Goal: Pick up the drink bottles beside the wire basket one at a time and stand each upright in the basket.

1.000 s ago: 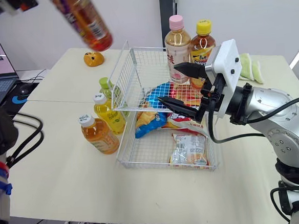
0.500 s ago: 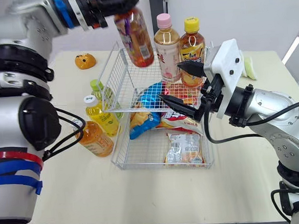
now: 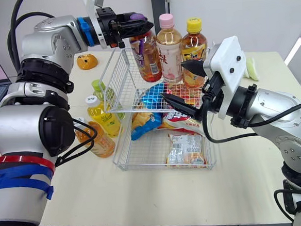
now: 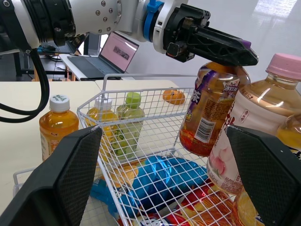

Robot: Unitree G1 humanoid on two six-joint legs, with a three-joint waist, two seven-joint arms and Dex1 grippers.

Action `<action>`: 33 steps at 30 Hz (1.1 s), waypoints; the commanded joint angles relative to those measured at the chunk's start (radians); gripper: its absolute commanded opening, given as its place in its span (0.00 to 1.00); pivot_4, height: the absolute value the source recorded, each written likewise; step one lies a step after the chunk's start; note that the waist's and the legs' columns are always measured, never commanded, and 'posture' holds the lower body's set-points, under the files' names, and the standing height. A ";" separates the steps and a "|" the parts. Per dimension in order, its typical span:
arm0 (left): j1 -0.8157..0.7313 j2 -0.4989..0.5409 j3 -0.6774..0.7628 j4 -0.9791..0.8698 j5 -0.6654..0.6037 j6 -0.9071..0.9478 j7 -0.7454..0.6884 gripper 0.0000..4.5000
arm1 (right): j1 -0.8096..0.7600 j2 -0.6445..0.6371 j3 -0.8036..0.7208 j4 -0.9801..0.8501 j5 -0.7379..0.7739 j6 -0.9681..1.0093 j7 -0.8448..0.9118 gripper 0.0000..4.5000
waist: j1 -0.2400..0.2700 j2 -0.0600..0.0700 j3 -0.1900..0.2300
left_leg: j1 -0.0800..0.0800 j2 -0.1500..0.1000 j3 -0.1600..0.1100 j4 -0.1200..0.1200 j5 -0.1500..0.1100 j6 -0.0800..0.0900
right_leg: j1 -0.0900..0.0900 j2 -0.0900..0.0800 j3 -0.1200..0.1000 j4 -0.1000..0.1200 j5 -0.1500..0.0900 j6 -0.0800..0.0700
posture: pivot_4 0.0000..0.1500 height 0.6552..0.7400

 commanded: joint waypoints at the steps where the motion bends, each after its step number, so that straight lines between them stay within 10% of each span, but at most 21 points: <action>1: -0.024 0.006 0.018 -0.020 -0.010 -0.016 -0.017 0.65 | -0.024 -0.009 -0.030 -0.032 0.015 0.000 -0.015 1.00 | -0.001 0.000 0.000 | 0.000 0.000 0.000 0.000 0.000 0.000 | 0.000 0.000 0.000 0.000 0.000 0.000 | 1.00 1.00; 6: -0.023 0.045 0.030 -0.040 -0.017 0.003 -0.031 0.99 | -0.029 -0.007 -0.022 -0.028 0.022 0.000 -0.013 1.00 | -0.002 0.000 0.000 | 0.001 0.000 0.000 0.000 0.000 0.000 | 0.000 0.000 0.000 0.001 0.000 0.000 | 1.00 1.00; 17: 0.182 0.314 0.125 -0.288 -0.069 0.104 0.009 1.00 | -0.039 -0.032 0.003 0.066 0.013 -0.060 0.159 1.00 | -0.005 0.001 0.000 | 0.002 0.001 0.001 0.001 0.000 0.000 | -0.001 0.000 0.002 0.005 0.000 0.000 | 1.00 1.00; 25: 0.890 0.422 0.559 -1.102 -0.320 0.415 0.197 1.00 | -0.092 0.003 0.102 0.225 -0.034 -0.170 0.388 1.00 | -0.010 0.001 -0.001 | 0.003 0.002 0.000 0.002 0.000 0.000 | 0.000 0.000 0.003 0.005 0.000 0.000 | 1.00 1.00; 33: 1.617 0.160 1.036 -1.778 -0.609 0.659 0.395 1.00 | -0.177 0.078 0.187 0.413 -0.121 -0.285 0.596 1.00 | 0.000 -0.002 -0.003 | 0.006 0.002 -0.003 0.003 0.000 0.000 | 0.005 0.000 0.002 0.006 0.000 0.000 | 1.00 1.00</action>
